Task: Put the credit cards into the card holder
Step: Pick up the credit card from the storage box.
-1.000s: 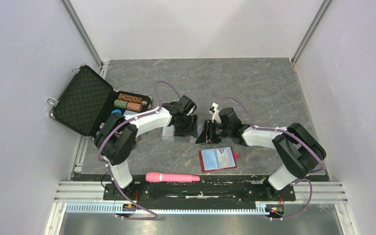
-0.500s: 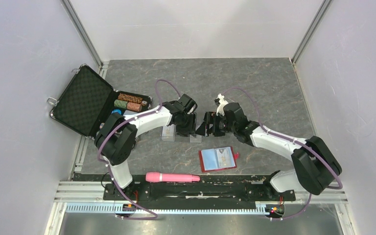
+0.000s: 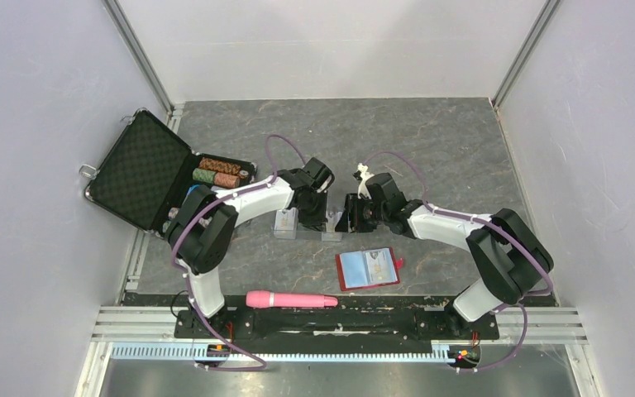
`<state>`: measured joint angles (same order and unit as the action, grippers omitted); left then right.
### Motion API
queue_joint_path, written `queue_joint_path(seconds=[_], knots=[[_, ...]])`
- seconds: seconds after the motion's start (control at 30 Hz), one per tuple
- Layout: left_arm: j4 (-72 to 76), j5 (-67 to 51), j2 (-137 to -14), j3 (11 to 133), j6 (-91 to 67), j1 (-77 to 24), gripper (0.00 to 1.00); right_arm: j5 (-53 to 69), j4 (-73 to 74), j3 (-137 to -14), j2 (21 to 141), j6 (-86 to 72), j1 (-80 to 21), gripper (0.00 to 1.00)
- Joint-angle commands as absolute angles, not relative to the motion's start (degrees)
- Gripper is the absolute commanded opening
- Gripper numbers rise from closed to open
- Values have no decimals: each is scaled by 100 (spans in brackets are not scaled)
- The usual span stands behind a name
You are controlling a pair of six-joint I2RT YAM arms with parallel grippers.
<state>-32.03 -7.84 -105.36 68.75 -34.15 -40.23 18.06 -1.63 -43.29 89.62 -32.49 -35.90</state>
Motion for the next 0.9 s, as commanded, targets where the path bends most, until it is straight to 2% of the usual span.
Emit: queue_joint_path(seconds=[0.0, 0.03, 0.1, 0.13, 0.23, 0.33, 0.7, 0.77, 0.87], knots=[[-3515, -373, -10660, 7179, -3056, -4093, 18, 1655, -90, -4500, 8977, -3054, -3625, 39], [-3612, -274, -10669, 7232, -3027, -4104, 21, 1654, -89, -4494, 8968, -3053, -3629, 38], [-3744, -144, -10660, 7311, -2968, -4130, 41, 1659, -88, -4483, 8956, -3053, -3630, 37], [-3769, -120, -10650, 7328, -2939, -4137, 46, 1654, -88, -4482, 8953, -3060, -3638, 37], [-3778, -122, -10665, 7344, -2927, -4140, 48, 1670, -93, -4474, 8955, -3068, -3647, 36], [-3771, -174, -10736, 7380, -2914, -4179, 42, 1671, -107, -4448, 8947, -3085, -3656, 36], [-3720, -255, -10875, 7580, -2952, -4306, 10, 1686, -114, -4386, 8950, -3097, -3670, 35], [-3725, -268, -10871, 7615, -2948, -4320, 5, 1680, -121, -4377, 8945, -3089, -3668, 35], [-3718, -311, -10847, 7637, -2957, -4324, 4, 1682, -114, -4368, 8935, -3095, -3673, 35]])
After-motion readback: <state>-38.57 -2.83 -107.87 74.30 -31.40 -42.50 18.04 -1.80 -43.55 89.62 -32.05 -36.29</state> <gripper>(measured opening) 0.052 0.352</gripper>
